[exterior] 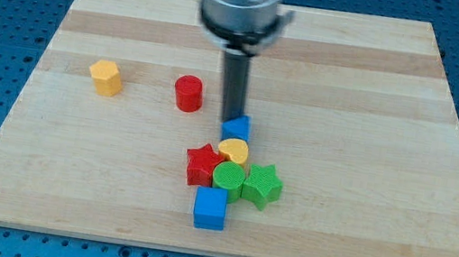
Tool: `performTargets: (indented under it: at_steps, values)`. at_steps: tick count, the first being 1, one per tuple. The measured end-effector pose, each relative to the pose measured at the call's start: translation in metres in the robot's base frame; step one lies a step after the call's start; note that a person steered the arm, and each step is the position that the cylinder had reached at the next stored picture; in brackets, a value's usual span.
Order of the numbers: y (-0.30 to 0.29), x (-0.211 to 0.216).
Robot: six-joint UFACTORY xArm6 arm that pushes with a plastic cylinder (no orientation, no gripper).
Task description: Slide the blue triangle left and up a bit
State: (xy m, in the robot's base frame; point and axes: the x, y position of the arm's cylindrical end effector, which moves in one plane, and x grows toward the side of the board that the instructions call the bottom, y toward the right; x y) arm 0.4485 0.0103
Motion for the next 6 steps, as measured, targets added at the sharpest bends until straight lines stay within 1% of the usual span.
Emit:
performTargets:
  at_steps: [1,2,3,4,5,6]
  values:
    - [0.066,-0.002]
    - [0.105,0.002]
    - [0.100,0.032]
    - [0.073,0.046]
    - [0.032,0.046]
    - [0.002,0.033]
